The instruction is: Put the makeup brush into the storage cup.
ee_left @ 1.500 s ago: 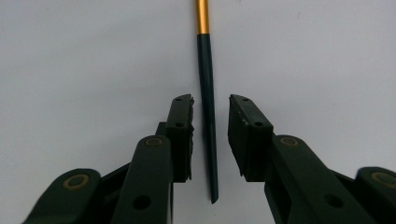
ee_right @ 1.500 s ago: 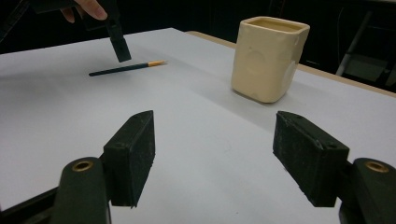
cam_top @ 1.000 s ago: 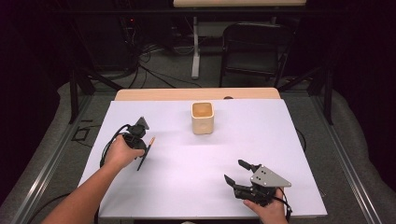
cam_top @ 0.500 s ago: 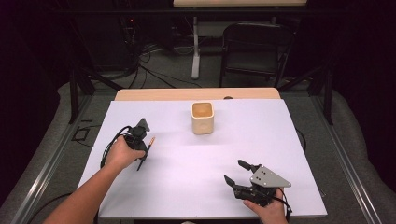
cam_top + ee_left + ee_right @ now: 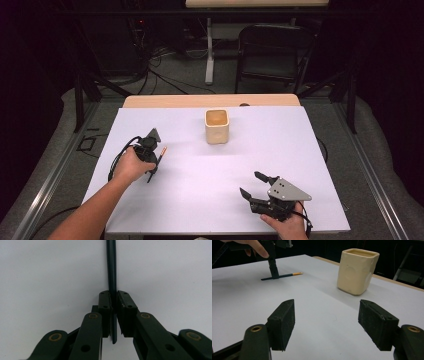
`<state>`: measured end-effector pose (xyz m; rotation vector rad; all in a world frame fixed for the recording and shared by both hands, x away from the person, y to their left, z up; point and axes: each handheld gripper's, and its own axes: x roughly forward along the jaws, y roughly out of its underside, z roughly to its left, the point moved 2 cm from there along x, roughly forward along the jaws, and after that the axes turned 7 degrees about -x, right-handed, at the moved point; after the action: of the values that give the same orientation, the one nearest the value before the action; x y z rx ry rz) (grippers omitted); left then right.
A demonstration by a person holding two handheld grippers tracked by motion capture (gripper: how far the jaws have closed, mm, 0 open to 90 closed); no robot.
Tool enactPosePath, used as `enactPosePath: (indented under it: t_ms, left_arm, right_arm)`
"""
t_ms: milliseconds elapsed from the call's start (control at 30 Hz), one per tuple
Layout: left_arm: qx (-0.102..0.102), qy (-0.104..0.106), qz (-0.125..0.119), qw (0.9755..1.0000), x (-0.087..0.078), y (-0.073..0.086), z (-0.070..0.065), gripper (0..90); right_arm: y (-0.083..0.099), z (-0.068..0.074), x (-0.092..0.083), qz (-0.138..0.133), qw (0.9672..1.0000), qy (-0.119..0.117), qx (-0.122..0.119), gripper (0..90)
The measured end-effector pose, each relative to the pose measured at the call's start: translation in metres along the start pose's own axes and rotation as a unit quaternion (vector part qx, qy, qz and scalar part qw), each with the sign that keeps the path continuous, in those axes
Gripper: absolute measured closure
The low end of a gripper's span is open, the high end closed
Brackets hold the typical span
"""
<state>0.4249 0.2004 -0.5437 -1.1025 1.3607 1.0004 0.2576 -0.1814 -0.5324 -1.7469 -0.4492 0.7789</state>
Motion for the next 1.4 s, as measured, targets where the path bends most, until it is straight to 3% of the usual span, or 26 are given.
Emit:
enactPosePath:
  t_ms: [733, 1400]
  left_arm:
    - [0.003, -0.003, -0.001, 1.0000, 0.0002, 0.0001, -0.0002, 83.5]
    - [0.003, 0.019, -0.023, 0.9996, -0.0078, 0.0031, 0.0029, 83.7]
  right_arm:
    - [0.0002, 0.0003, 0.0003, 0.002, 1.0000, -0.001, -0.001, 29.3]
    - [0.0007, 0.0000, 0.0010, 0.002, 1.0000, 0.001, 0.000, 29.3]
